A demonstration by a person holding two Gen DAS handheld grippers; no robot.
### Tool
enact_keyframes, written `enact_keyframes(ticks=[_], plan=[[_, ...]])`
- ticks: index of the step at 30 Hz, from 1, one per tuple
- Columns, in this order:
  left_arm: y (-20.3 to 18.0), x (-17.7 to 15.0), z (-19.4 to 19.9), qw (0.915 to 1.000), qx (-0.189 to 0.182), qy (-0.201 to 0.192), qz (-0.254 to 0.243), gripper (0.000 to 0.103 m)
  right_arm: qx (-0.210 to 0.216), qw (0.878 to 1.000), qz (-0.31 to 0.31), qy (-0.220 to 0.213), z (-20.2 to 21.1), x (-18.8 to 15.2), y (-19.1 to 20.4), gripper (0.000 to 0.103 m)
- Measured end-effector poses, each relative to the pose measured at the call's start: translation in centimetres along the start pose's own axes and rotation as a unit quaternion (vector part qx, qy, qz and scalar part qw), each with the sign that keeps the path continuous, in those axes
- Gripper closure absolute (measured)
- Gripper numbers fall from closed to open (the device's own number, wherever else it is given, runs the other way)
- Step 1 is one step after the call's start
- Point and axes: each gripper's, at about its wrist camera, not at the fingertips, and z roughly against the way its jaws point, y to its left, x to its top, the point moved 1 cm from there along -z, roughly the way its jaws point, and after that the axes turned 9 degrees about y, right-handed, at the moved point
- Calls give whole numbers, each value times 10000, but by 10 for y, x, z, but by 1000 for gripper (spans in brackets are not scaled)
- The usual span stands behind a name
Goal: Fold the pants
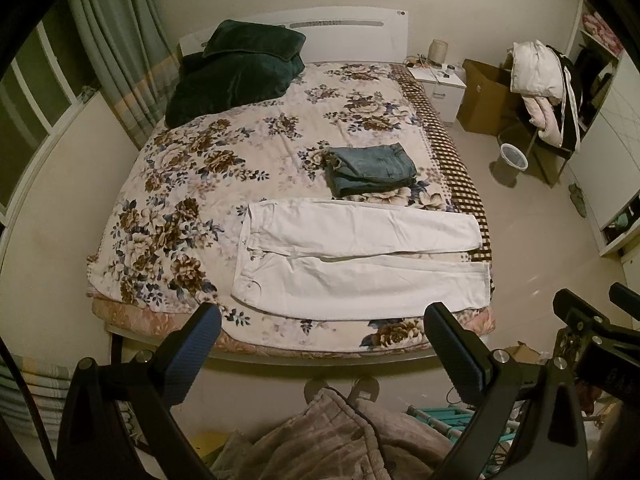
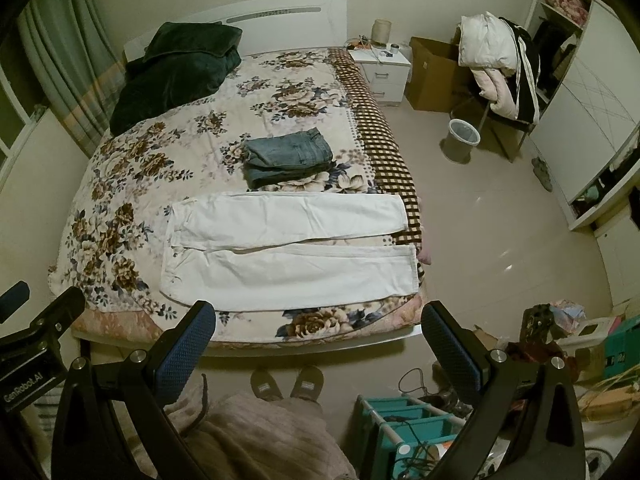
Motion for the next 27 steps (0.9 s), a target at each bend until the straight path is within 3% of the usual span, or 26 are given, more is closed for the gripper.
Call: enact_keyframes(ticks=[27], plan=[[-15, 0, -6, 10000, -66, 3, 1, 0, -2, 10000, 3, -37, 6, 11, -8, 0]])
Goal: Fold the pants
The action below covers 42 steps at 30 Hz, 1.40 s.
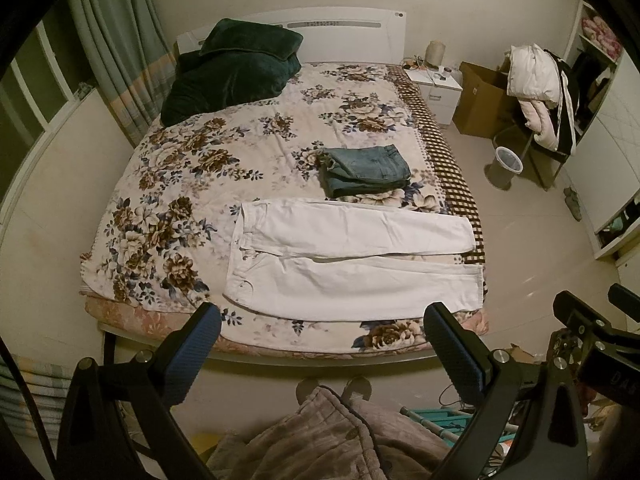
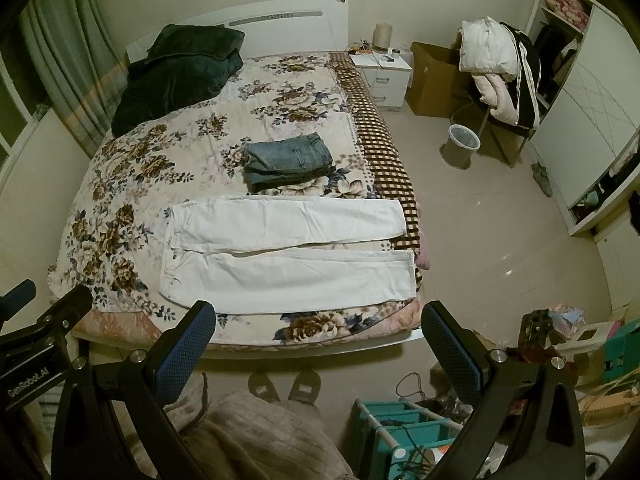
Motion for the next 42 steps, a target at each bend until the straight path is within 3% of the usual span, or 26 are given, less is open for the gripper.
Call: enact_keyframes(ticks=[21, 26, 33, 37, 42], plan=[[-23, 7, -6, 9999, -77, -32, 117, 0, 92, 9999, 126, -39, -1, -2, 9, 0], [-15, 17, -14, 9994, -12, -277, 229, 0, 95, 9997, 217, -69, -15, 4, 6, 0], [5, 69, -73, 9939, 618, -777, 481, 0, -256, 9972, 448, -536, -80, 70, -6, 0], [18, 106, -129, 9935, 826, -575, 541, 0, -563, 9959, 562, -425, -139, 120, -7, 0], [31, 156, -216, 9948, 978, -218, 180, 0, -727, 9947, 728, 31, -241, 181, -3, 0]])
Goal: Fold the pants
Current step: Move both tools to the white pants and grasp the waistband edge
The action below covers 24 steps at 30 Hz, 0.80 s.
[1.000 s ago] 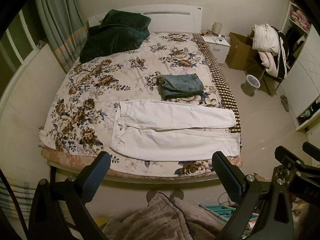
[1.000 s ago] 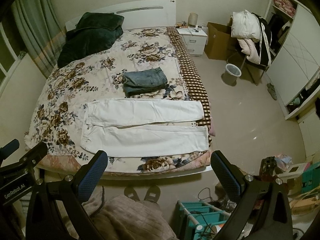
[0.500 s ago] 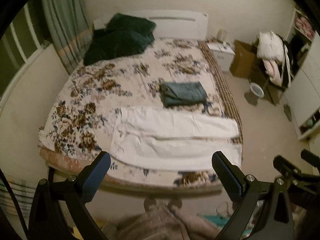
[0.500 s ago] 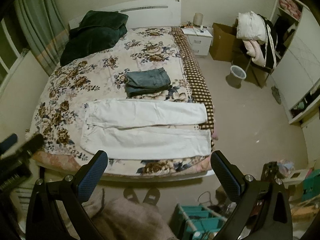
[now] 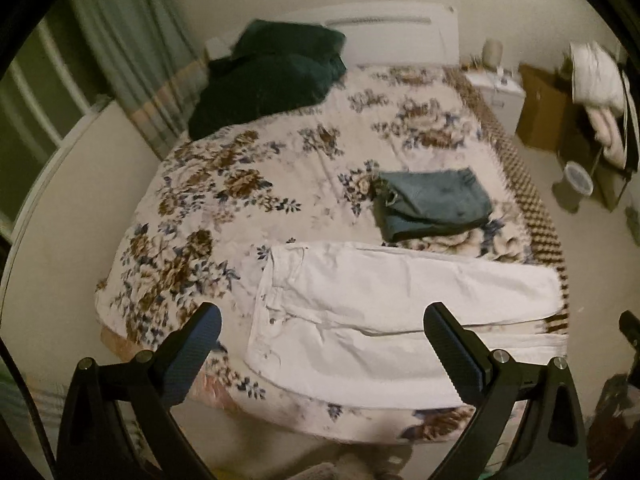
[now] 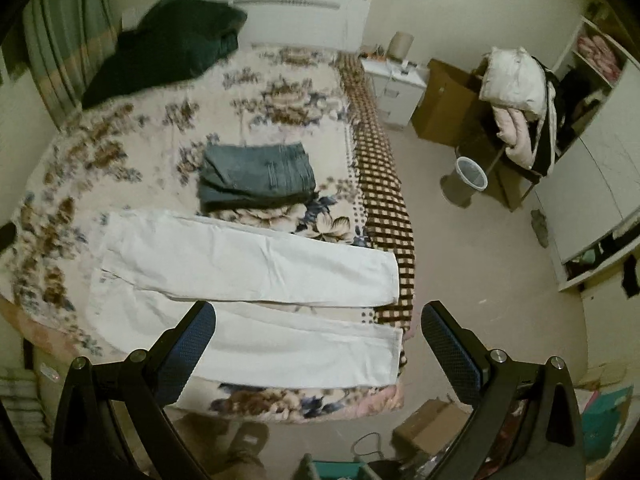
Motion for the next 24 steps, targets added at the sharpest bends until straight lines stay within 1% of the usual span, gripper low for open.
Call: enact_keyframes(ticks=[1, 2, 3, 5, 7, 8, 9, 10, 12, 14, 16, 17, 18, 19, 20, 22, 23, 24], plan=[[-5, 12, -23, 9999, 49, 49, -149, 0, -158, 9997, 88, 134, -30, 17, 8, 0], [-8, 19, -38, 9996, 85, 105, -244, 0, -242, 9992, 148, 268, -56, 29, 12, 0], [-10, 29, -58, 9991, 111, 185, -357, 0, -286, 9987, 160, 382, -74, 35, 14, 0], [-16, 48, -102, 9979, 92, 362, -526, 0, -366, 9970, 161, 669, -129, 59, 24, 0], [-24, 63, -136, 9965, 36, 498, -669, 0, -416, 9945, 166, 951, -176, 75, 32, 0], [-31, 69, -157, 9958, 7, 531, -752, 0, -402, 9926, 183, 1128, -209, 88, 39, 0], [-39, 75, -178, 9945, -8, 572, -883, 0, -379, 9918, 209, 1199, -224, 94, 43, 0], [-46, 80, -195, 9928, -4, 636, -1014, 0, -314, 9899, 286, 1349, -257, 106, 51, 0], [-66, 89, -232, 9885, -4, 765, -1301, 0, -264, 9882, 400, 1456, -294, 112, 63, 0], [-89, 94, -273, 9816, 0, 919, -1671, 0, -263, 9840, 712, 1610, -345, 126, 77, 0], [-112, 98, -319, 9717, 4, 1104, -2087, 0, -328, 9795, 1008, 1712, -388, 135, 89, 0], [-121, 100, -340, 9656, 17, 1213, -2301, 0, -344, 9748, 1263, 1806, -421, 141, 96, 0], [-134, 99, -367, 9570, 108, 1340, -2570, 0, -369, 9721, 1378, 1861, -435, 143, 98, 0], [-142, 101, -385, 9510, 137, 1416, -2744, 0, -376, 9678, 1575, 1927, -458, 146, 102, 0], [-150, 101, -407, 9427, 188, 1503, -2974, 0, -415, 9608, 1831, 2038, -482, 148, 107, 0], [-161, 99, -443, 9280, 255, 1651, -3331, 0, -429, 9482, 2235, 2215, -515, 149, 113, 3], [-163, 98, -455, 9221, 288, 1713, -3457, 0, -467, 9399, 2456, 2326, -535, 151, 115, 4], [-165, 96, -471, 9142, 320, 1819, -3607, 0, -465, 9341, 2601, 2400, -546, 151, 116, 11]])
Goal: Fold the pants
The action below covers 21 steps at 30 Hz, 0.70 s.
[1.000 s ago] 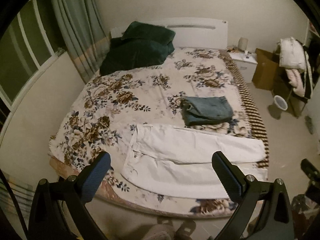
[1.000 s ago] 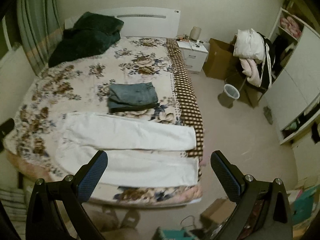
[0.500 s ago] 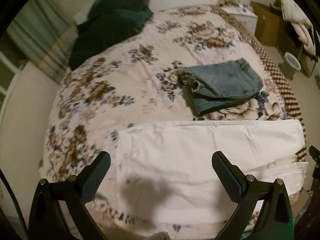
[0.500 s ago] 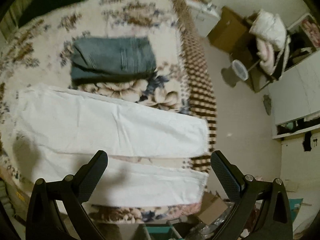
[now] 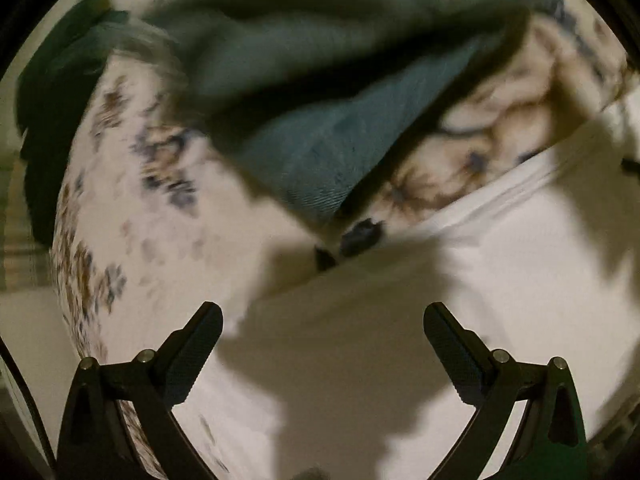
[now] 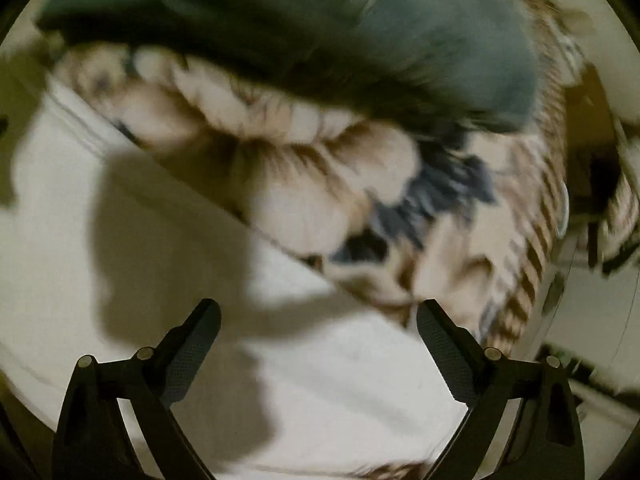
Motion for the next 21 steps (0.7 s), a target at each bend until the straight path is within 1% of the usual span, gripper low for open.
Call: enact_keyframes(ticks=[1, 2, 3, 4, 5, 6, 7, 8, 10, 11, 13, 14, 17, 18, 19, 21], plan=[[-3, 5, -10, 9997, -92, 94, -183, 2, 57, 9999, 143, 22, -9, 6, 0, 15], [-4, 7, -16, 9992, -229, 118, -299, 8, 257, 9995, 200, 25, -15, 8, -2, 27], [-3, 7, -19, 9985, -405, 118, -358, 13, 492, 9986, 213, 8, -17, 10, -3, 45], [-3, 6, -18, 9969, -693, 44, -374, 34, 786, 9967, 220, -38, -17, 10, -4, 54], [-3, 3, -15, 9947, -953, -27, -384, 60, 907, 9957, 179, -94, -16, 9, -5, 70], [-4, -1, -11, 9933, -1071, -89, -428, 70, 962, 9951, 142, -174, -12, 7, -6, 84], [-5, -5, -6, 9938, -1006, -172, -439, 81, 949, 9951, 108, -261, -9, 3, -7, 89], [-5, -9, -2, 9940, -998, -230, -392, 87, 922, 9950, 26, -375, -4, -4, -8, 90], [0, -19, 6, 9940, -1040, -328, -97, 91, 903, 9945, -44, -526, 2, -15, -9, 93], [3, -26, 13, 9932, -1087, -416, 48, 93, 944, 9932, -151, -669, 10, -25, -13, 94], [9, -41, 31, 9910, -1118, -628, 391, 94, 992, 9911, -292, -837, 21, -42, -17, 94], [11, -49, 42, 9896, -1114, -733, 538, 94, 1042, 9888, -403, -988, 33, -56, -21, 94], [17, -80, 80, 9811, -1174, -1115, 1057, 94, 1031, 9840, -565, -1339, 61, -93, -28, 95], [20, -98, 95, 9761, -1262, -1240, 1263, 94, 1066, 9821, -604, -1432, 70, -107, -30, 95], [15, -107, 104, 9721, -1335, -1320, 1408, 95, 1110, 9788, -693, -1576, 81, -128, -31, 95], [8, -141, 124, 9638, -1432, -1449, 1720, 95, 1174, 9740, -781, -1773, 94, -152, -20, 95]])
